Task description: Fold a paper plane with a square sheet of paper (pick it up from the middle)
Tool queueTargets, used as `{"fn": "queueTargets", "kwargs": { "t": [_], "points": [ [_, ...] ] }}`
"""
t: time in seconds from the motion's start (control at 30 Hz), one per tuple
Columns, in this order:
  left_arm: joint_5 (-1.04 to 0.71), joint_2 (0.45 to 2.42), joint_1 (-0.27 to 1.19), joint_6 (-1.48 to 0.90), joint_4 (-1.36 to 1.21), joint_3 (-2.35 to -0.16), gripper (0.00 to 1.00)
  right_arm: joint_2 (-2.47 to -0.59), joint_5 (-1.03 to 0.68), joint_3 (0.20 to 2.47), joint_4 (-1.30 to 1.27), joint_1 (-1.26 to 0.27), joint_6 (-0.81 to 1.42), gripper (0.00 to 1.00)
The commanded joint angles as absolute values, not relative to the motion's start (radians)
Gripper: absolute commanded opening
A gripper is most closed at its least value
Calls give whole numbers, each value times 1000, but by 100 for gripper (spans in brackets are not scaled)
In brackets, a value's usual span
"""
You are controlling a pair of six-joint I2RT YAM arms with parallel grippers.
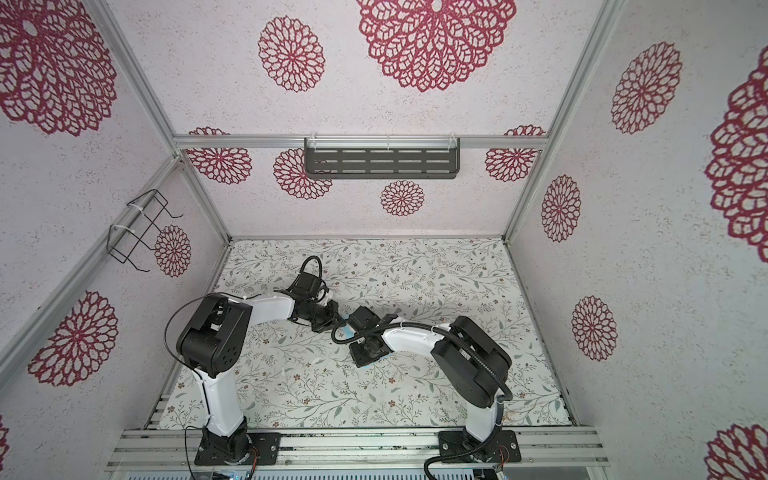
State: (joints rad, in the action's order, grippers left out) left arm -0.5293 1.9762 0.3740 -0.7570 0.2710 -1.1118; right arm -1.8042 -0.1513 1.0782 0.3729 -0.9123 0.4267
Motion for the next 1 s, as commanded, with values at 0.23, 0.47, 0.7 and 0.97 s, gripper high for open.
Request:
{"fn": "queueTargets", "kwargs": {
  "t": [0.23, 0.47, 0.7, 0.97],
  "points": [
    [-434, 2018, 353, -741, 354, -1084, 0, -1769, -195, 1017, 492, -951, 396, 9],
    [-440, 2018, 353, -741, 352, -1092, 0, -1705, -190, 997, 507, -947, 399, 8],
    [-512, 1975, 358, -730, 329, -1122, 0, -1564, -188, 972, 298, -872, 474, 12],
    [-535, 1927, 366, -721, 352, -1180, 3, -1668, -232, 1022, 187, -792, 525, 17]
  ]
}}
